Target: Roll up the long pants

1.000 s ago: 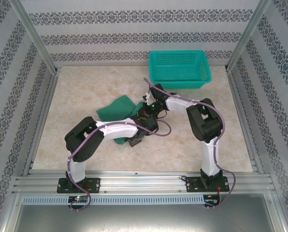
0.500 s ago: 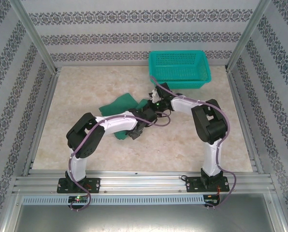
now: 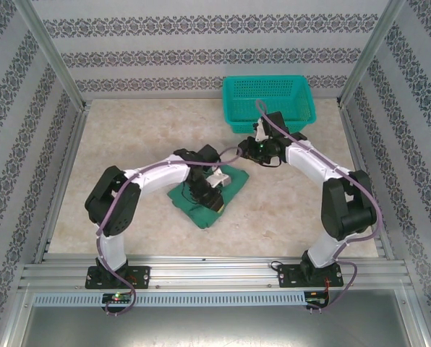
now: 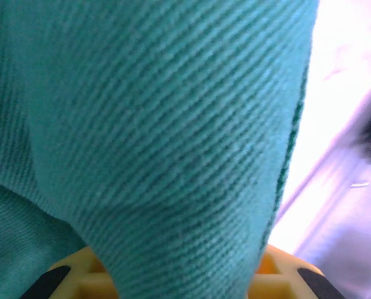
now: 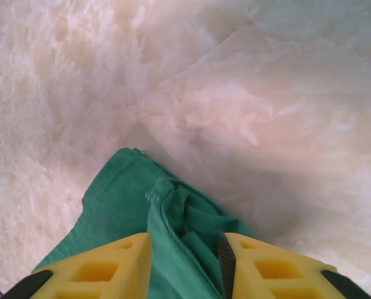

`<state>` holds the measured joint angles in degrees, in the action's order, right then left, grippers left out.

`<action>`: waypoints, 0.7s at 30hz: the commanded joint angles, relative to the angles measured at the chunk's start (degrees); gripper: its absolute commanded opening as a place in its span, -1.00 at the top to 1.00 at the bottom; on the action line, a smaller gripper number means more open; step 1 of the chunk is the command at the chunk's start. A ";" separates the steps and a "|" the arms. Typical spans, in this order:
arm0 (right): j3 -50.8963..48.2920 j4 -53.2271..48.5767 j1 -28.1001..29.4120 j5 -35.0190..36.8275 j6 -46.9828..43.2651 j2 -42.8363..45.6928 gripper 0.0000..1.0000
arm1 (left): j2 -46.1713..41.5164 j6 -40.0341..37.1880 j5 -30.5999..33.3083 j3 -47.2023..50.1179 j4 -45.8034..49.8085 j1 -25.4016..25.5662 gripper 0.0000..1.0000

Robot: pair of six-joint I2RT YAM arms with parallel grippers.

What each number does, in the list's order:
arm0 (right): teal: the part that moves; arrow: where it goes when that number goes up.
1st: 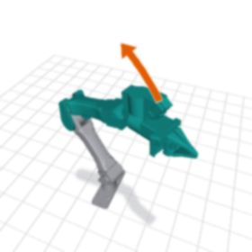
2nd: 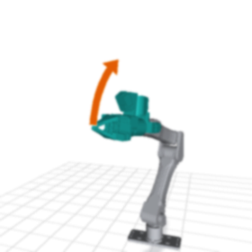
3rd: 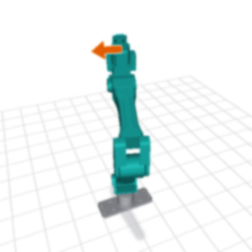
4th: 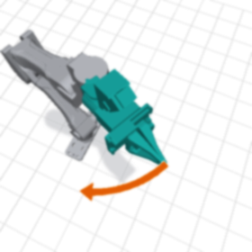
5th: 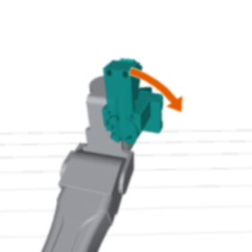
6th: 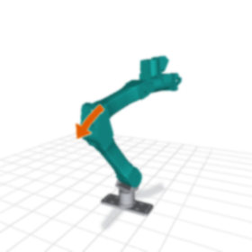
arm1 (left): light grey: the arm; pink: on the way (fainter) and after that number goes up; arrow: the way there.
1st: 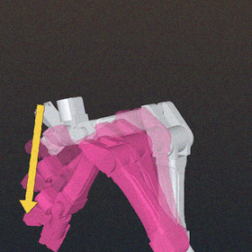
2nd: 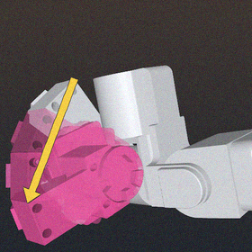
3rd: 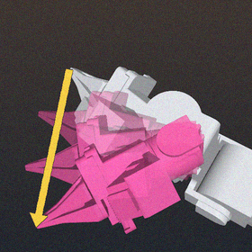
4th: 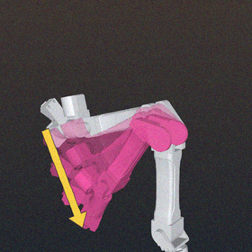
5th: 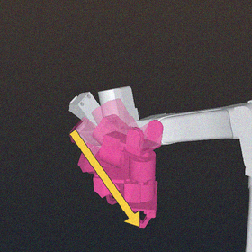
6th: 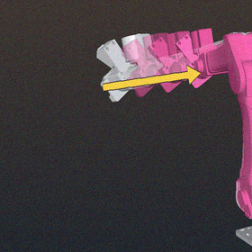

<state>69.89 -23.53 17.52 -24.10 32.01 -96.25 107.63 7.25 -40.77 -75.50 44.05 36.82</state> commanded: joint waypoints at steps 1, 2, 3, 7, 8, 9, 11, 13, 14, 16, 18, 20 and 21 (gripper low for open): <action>-3.15 -2.85 0.50 -0.76 -2.05 3.46 0.23 | -2.72 12.69 -27.63 6.57 -15.01 -7.19 1.00; -3.95 -2.85 0.50 -0.77 -2.12 4.10 0.22 | -2.86 15.97 -28.62 8.30 -18.58 -9.11 1.00; -4.65 -3.16 0.46 -0.51 -2.26 4.85 0.21 | -2.52 17.71 -28.58 9.37 -19.65 -11.07 1.00; -5.90 -3.58 0.82 -1.60 -2.77 6.24 0.11 | -0.79 24.86 -31.41 15.70 -29.49 -15.49 1.00; -5.75 -3.83 1.23 -1.92 -3.14 6.10 0.09 | -0.90 29.17 -32.74 18.57 -36.79 -16.18 1.00; -5.12 -4.39 1.83 -2.18 -3.78 5.65 0.08 | -0.85 33.90 -32.38 21.65 -43.87 -17.11 1.00; -3.74 -5.43 3.06 -2.17 -4.61 4.49 0.07 | 0.27 41.98 -33.69 26.39 -56.84 -17.91 1.00; -2.18 -5.66 4.58 -3.37 -5.57 2.70 -0.19 | 1.26 45.19 -33.99 29.42 -64.27 -17.88 1.00; -1.73 -5.46 5.17 -4.01 -5.88 1.80 -0.26 | 1.56 44.95 -34.00 29.93 -64.45 -17.84 1.00; -0.13 -5.21 6.28 -5.39 -6.21 -0.37 -0.27 | 1.92 44.55 -34.24 31.12 -65.13 -17.90 1.00; 1.62 -5.70 7.09 -6.29 -6.62 -2.64 -0.29 | 2.49 41.95 -34.01 31.16 -61.14 -17.86 1.00; 3.07 -6.00 7.82 -6.81 -6.96 -4.91 -0.30 | 2.84 39.91 -33.23 31.49 -59.12 -18.08 1.00; 3.51 -5.81 8.10 -7.19 -6.96 -6.10 -0.30 | 3.26 39.30 -33.07 31.65 -58.54 -18.13 1.00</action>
<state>71.31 -28.10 25.04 -29.06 26.59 -99.68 108.31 45.91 -74.41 -45.69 -15.75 19.18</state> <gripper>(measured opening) 0.648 0.218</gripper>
